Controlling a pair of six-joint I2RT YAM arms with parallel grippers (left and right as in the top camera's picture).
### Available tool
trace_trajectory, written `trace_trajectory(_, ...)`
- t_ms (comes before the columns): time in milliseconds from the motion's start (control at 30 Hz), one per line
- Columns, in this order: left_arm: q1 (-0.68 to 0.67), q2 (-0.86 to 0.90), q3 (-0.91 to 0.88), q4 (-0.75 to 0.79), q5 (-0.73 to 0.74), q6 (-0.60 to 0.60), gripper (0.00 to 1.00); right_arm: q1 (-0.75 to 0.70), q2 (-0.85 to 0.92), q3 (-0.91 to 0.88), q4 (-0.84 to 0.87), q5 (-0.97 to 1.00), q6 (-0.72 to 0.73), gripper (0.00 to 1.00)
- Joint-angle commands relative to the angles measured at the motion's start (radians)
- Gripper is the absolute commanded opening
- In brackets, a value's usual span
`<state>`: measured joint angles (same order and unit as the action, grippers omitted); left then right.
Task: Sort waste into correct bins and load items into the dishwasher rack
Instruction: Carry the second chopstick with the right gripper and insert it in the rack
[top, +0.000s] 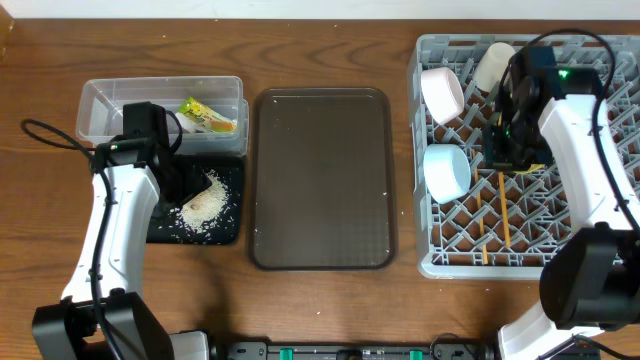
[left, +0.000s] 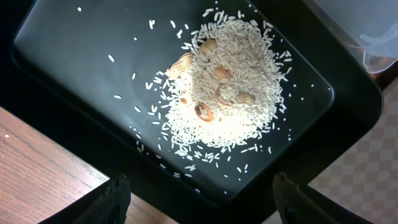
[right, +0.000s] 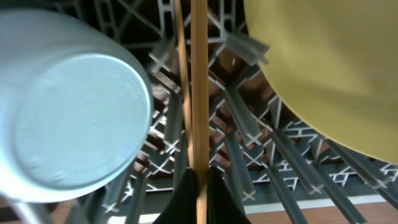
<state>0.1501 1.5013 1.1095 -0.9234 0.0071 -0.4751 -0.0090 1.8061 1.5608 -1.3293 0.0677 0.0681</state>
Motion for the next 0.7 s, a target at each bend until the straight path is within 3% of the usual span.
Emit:
trace_trajectory(0, 0.004, -0.018, 0.007, -0.003, -0.019, -0.009, 0.76, -0.012, -0.018, -0.06, 0.038, 0.023, -0.029, 0.01)
trace_trajectory(200, 0.004, -0.018, 0.007, -0.004, -0.019, -0.009, 0.76, -0.012, -0.018, -0.1, 0.073, 0.068, -0.027, 0.02)
trace_trajectory(400, 0.004, -0.018, 0.007, -0.003, -0.019, -0.009, 0.76, -0.012, -0.018, -0.1, 0.073, 0.093, -0.017, 0.13)
trace_trajectory(500, 0.004, -0.018, 0.007, -0.004, -0.019, -0.009, 0.76, -0.012, -0.018, -0.1, 0.073, 0.093, -0.017, 0.28)
trace_trajectory(667, 0.004, -0.018, 0.007, -0.004, -0.018, -0.009, 0.76, -0.012, -0.018, -0.1, 0.073, 0.092, -0.016, 0.3)
